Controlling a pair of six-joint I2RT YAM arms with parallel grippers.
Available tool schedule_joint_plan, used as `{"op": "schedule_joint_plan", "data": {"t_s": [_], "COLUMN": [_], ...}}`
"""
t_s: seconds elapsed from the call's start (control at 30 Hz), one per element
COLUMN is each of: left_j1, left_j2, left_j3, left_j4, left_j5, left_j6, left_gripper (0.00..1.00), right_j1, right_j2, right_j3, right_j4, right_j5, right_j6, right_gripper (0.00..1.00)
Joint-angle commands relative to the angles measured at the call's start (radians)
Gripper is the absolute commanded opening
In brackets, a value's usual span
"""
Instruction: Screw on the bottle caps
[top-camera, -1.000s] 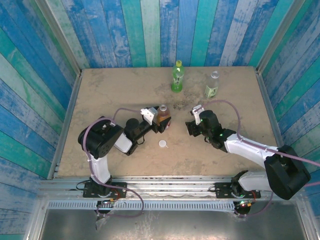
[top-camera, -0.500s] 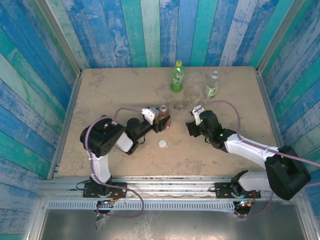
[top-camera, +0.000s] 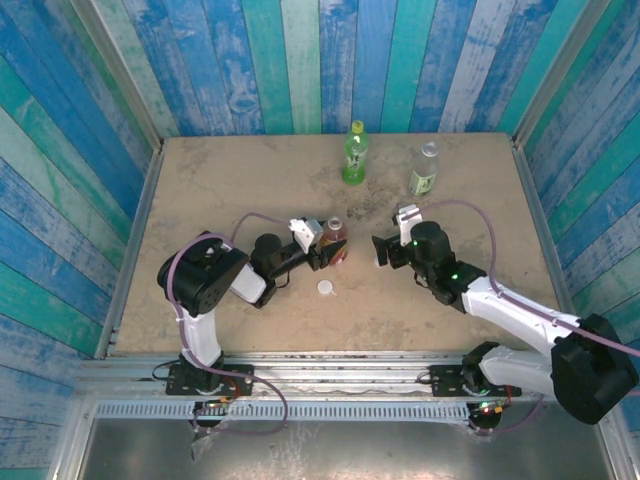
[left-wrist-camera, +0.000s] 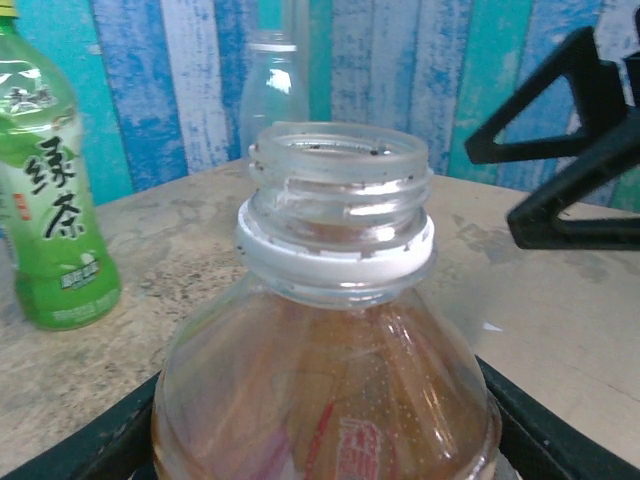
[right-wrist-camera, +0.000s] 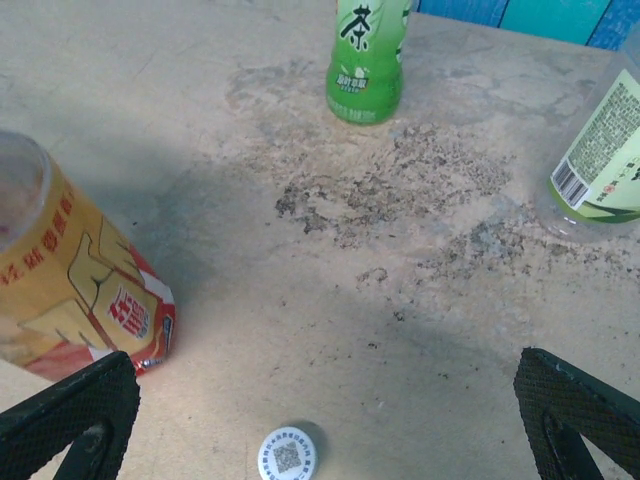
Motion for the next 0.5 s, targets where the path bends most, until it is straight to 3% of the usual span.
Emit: {"op": "schedule_joint_plan", "data": {"t_s": [0.0, 0.2, 0.47], "left_j1": [-0.002, -0.002, -0.003], "left_j2": [-0.047, -0.029, -0.018], "left_j3": [-0.004, -0.006, -0.013], "left_j4": [-0.065, -0.042, -0.027], "left_j5": [0.1, 0.13, 0.122], "left_j6": [0.001, -0.008, -0.012], "left_gripper": [0.59, 0.59, 0.6], "right_j1": [-0.001, 0.0, 0.034], "right_j2": [-0.01, 0.09, 0.239], "right_j3": [-0.009, 0.066, 0.134], "right_j4": [-0.032, -0.196, -0.227], "right_j5": [0.002, 0.008, -0.005], "right_j6": [0.013, 0.022, 0.021], "right_gripper": [1.0, 0.89, 0.69]}}
